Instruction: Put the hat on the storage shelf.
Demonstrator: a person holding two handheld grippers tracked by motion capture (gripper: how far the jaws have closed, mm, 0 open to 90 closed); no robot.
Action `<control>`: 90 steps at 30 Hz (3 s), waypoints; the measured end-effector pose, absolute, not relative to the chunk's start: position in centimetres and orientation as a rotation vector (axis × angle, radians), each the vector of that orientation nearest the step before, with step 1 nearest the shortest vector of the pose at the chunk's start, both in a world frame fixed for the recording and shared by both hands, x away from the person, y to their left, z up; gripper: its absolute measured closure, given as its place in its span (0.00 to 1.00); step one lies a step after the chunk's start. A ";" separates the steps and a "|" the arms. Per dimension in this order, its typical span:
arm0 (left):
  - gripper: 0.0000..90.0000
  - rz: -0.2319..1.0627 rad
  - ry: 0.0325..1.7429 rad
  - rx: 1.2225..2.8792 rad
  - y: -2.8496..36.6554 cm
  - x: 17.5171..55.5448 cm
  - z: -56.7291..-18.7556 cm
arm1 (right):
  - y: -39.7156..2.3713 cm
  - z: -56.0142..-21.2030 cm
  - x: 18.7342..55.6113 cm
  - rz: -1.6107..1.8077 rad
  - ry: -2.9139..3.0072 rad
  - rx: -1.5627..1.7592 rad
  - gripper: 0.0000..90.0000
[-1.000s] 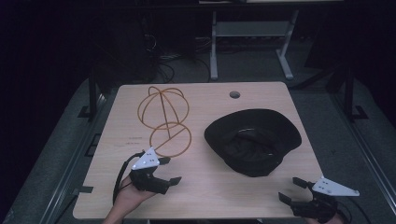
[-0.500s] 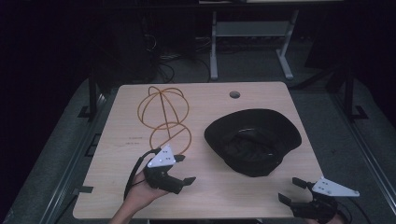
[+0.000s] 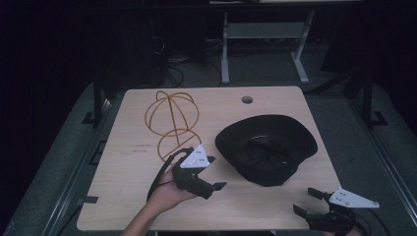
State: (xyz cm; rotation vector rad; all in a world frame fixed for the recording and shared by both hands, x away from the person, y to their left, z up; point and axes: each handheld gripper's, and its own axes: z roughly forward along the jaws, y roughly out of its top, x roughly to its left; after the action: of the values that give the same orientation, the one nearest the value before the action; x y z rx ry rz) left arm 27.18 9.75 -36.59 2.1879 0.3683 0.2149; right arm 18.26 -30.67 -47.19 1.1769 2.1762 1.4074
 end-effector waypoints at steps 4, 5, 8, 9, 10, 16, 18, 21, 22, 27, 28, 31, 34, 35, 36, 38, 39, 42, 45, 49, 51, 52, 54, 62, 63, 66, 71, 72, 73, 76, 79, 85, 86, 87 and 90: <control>0.18 0.251 0.349 2.214 8.3 27.8 -36.4 | -30.8 -47.2 18.2 1.414 2.175 1.188 0.15; 0.18 0.239 0.356 2.219 7.8 28.2 -36.4 | -30.9 -47.2 18.3 1.414 2.176 1.186 0.15; 0.18 0.234 0.340 2.233 7.0 28.5 -36.3 | -30.9 -47.2 18.2 1.418 2.175 1.195 0.15; 0.18 0.234 0.330 2.242 6.7 28.6 -36.3 | -31.0 -47.2 18.2 1.420 2.174 1.195 0.15; 0.18 0.233 0.326 2.250 6.4 28.7 -36.4 | -31.0 -47.2 18.2 1.420 2.173 1.194 0.15; 0.18 0.241 0.287 2.285 4.9 29.0 -36.4 | -31.0 -47.2 18.2 1.423 2.173 1.193 0.15; 0.19 0.247 0.270 2.303 4.2 29.0 -36.5 | -31.0 -47.2 18.3 1.424 2.174 1.194 0.15; 0.19 0.251 0.251 2.340 3.4 29.3 -36.9 | -30.9 -47.2 18.3 1.427 2.174 1.189 0.15; 0.19 0.249 0.251 2.344 3.2 29.3 -37.1 | -30.9 -47.2 18.3 1.428 2.175 1.189 0.15; 0.23 0.285 0.234 2.400 2.2 29.7 -38.1 | -30.9 -47.2 18.4 1.428 2.170 1.196 0.15; 0.27 0.291 0.233 2.404 2.2 29.7 -38.2 | -30.9 -47.2 18.4 1.427 2.170 1.195 0.15; 0.40 0.324 0.207 2.409 2.1 29.9 -38.8 | -30.8 -47.2 18.4 1.421 2.177 1.192 0.15; 0.57 0.322 0.218 2.367 2.5 30.0 -39.1 | -30.8 -47.1 18.5 1.423 2.172 1.191 0.15; 0.61 0.322 0.221 2.358 2.6 30.0 -39.1 | -30.8 -47.1 18.5 1.425 2.169 1.196 0.15; 0.65 0.326 0.215 2.348 2.8 30.0 -39.1 | -30.8 -47.1 18.6 1.427 2.165 1.202 0.15; 0.73 0.316 0.217 2.322 3.1 29.9 -39.0 | -30.8 -47.1 18.7 1.436 2.152 1.221 0.15; 0.75 0.302 0.216 2.310 3.2 30.0 -39.0 | -30.7 -47.1 18.8 1.440 2.149 1.224 0.15; 0.85 0.287 0.204 2.295 3.4 29.8 -38.9 | -30.5 -47.0 18.9 1.445 2.143 1.225 0.15; 0.88 0.271 0.192 2.261 3.8 29.5 -38.7 | -30.0 -46.7 19.1 1.445 2.148 1.220 0.15; 0.94 0.244 0.195 2.220 4.3 29.3 -38.4 | -29.3 -46.5 19.6 1.440 2.160 1.211 0.15; 0.95 0.233 0.196 2.201 4.7 29.3 -38.2 | -29.0 -46.5 19.8 1.439 2.168 1.199 0.15; 0.95 0.228 0.199 2.194 4.8 29.3 -38.1 | -28.8 -46.4 20.0 1.440 2.172 1.198 0.15; 0.96 0.218 0.205 2.175 5.1 29.3 -37.9 | -28.5 -46.3 20.2 1.438 2.171 1.190 0.15; 0.96 0.151 0.233 2.087 6.2 29.5 -36.8 | -27.5 -44.8 21.7 1.485 2.150 1.136 0.15; 0.96 0.144 0.235 2.080 6.3 29.6 -36.7 | -27.3 -44.6 21.8 1.492 2.146 1.134 0.15; 0.96 0.132 0.236 2.062 6.3 29.6 -36.3 | -26.9 -44.2 22.2 1.493 2.145 1.113 0.15; 0.96 0.113 0.211 2.054 5.7 29.4 -35.8 | -26.5 -43.9 22.7 1.506 2.130 1.093 0.15; 0.96 0.113 0.211 2.054 5.7 29.4 -35.8 | -26.5 -43.9 22.7 1.506 2.130 1.093 0.15; 0.96 0.110 0.204 2.058 5.6 29.3 -35.8 | -26.4 -43.9 23.0 1.508 2.122 1.100 0.15; 0.96 0.110 0.187 2.069 5.2 29.1 -35.7 | -26.0 -44.0 23.5 1.516 2.119 1.107 0.15; 0.96 0.102 0.176 2.073 4.8 28.9 -35.6 | -25.7 -44.2 23.9 1.524 2.125 1.099 0.15; 0.96 0.091 0.150 2.075 4.1 28.6 -35.4 | -25.4 -44.9 24.4 1.565 2.121 1.093 0.28; 0.96 0.087 0.146 2.075 4.0 28.6 -35.4 | -25.3 -45.0 24.4 1.565 2.127 1.093 0.33; 0.96 0.084 0.137 2.078 3.8 28.5 -35.4 | -25.2 -45.1 24.5 1.560 2.134 1.088 0.37; 0.96 0.080 0.128 2.083 3.4 28.3 -35.5 | -24.8 -45.4 24.6 1.552 2.152 1.066 0.54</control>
State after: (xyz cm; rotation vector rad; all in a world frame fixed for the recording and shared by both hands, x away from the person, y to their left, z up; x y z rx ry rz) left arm 28.30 3.44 -35.49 2.0829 0.1278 0.0796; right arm 24.60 -24.78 -45.35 1.0660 2.1515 1.5516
